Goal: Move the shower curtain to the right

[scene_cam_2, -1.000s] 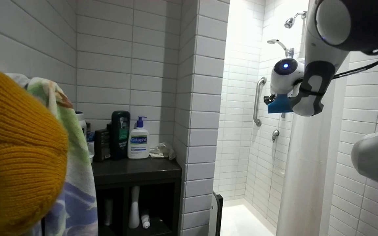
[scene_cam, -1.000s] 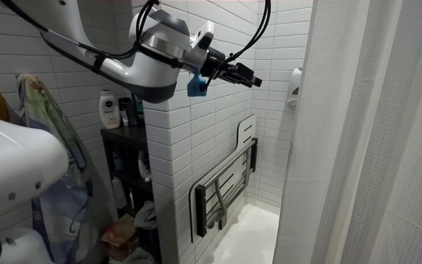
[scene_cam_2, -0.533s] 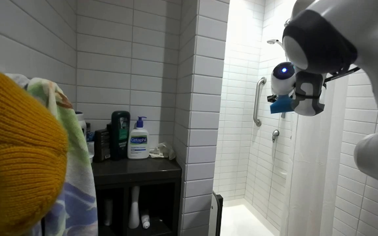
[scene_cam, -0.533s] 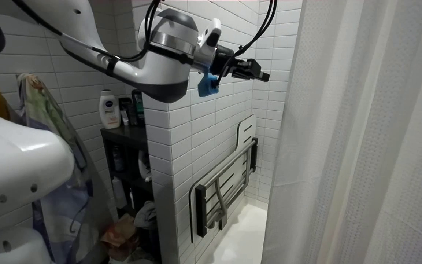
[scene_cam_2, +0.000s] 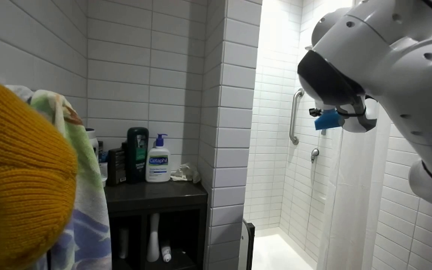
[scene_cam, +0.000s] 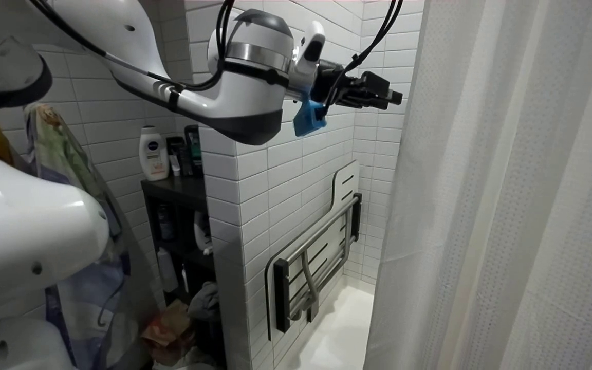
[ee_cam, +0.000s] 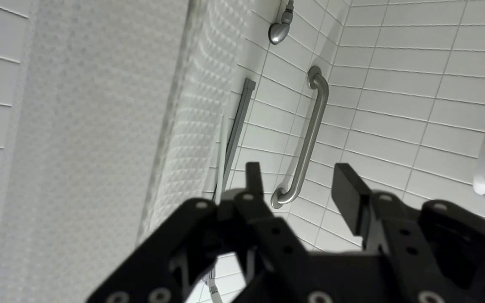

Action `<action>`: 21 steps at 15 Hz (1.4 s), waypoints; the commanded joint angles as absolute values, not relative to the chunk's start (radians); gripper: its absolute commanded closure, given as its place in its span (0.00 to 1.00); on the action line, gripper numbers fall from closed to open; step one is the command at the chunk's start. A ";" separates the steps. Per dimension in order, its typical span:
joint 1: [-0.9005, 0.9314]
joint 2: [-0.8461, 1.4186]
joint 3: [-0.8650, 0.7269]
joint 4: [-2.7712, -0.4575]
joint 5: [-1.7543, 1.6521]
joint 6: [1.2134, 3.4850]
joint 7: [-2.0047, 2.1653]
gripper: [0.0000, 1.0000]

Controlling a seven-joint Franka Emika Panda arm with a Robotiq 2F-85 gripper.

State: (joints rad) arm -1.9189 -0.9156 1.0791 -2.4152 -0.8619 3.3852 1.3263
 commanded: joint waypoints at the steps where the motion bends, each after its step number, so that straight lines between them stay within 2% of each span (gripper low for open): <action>1: -1.929 -0.984 1.072 -2.436 -0.842 3.460 1.339 0.19; 3: -1.894 -1.010 1.039 -2.456 -0.847 3.490 1.333 0.05; 5: -1.830 -1.008 1.005 -2.460 -0.843 3.457 1.312 0.00; 11: -1.774 -1.065 0.947 -2.484 -0.834 3.462 1.325 0.00; 21: -2.084 -1.130 1.076 -2.397 -0.663 3.460 1.347 0.00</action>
